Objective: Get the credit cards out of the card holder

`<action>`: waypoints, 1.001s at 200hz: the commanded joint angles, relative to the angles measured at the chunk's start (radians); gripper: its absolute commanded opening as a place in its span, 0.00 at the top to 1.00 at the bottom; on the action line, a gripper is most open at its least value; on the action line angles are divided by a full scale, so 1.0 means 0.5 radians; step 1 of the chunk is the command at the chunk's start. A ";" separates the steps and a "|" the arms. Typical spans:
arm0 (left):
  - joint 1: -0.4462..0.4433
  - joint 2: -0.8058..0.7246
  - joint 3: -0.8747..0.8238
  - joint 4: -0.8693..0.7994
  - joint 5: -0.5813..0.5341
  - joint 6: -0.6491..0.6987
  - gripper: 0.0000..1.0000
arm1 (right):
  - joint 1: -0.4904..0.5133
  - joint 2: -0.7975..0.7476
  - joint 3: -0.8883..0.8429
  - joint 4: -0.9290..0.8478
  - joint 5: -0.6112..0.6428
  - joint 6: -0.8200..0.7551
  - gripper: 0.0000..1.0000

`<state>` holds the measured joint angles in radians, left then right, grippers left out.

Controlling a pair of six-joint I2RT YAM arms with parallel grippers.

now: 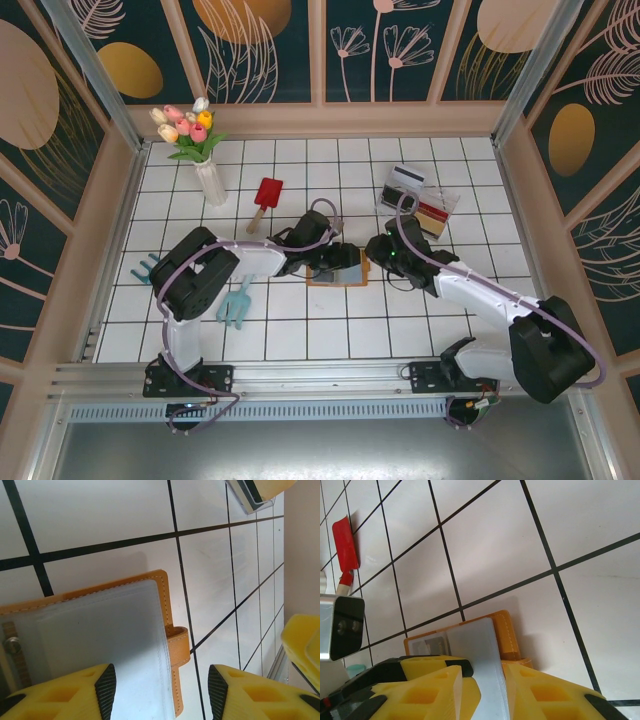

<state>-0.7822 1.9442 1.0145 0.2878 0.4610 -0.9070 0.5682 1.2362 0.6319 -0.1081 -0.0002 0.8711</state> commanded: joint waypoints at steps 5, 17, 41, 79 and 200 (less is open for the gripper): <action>-0.006 -0.111 -0.015 -0.017 -0.061 0.011 0.45 | -0.014 0.018 -0.013 0.060 -0.052 0.001 0.69; -0.003 -0.188 -0.053 -0.026 -0.108 0.026 0.44 | -0.007 0.043 -0.006 0.079 -0.093 -0.013 0.66; 0.022 -0.377 -0.185 -0.031 -0.203 0.053 0.41 | 0.026 0.088 0.002 0.149 -0.169 -0.053 0.63; 0.176 -0.703 -0.434 -0.197 -0.479 0.019 0.34 | 0.090 0.284 0.141 0.063 -0.193 -0.116 0.62; 0.201 -0.679 -0.486 -0.266 -0.367 0.015 0.35 | 0.293 0.612 0.376 -0.449 0.125 -0.158 0.58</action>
<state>-0.6750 1.5669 0.7284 0.1520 0.2222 -0.9028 0.7090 1.5345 0.8040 -0.2634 0.0196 0.8093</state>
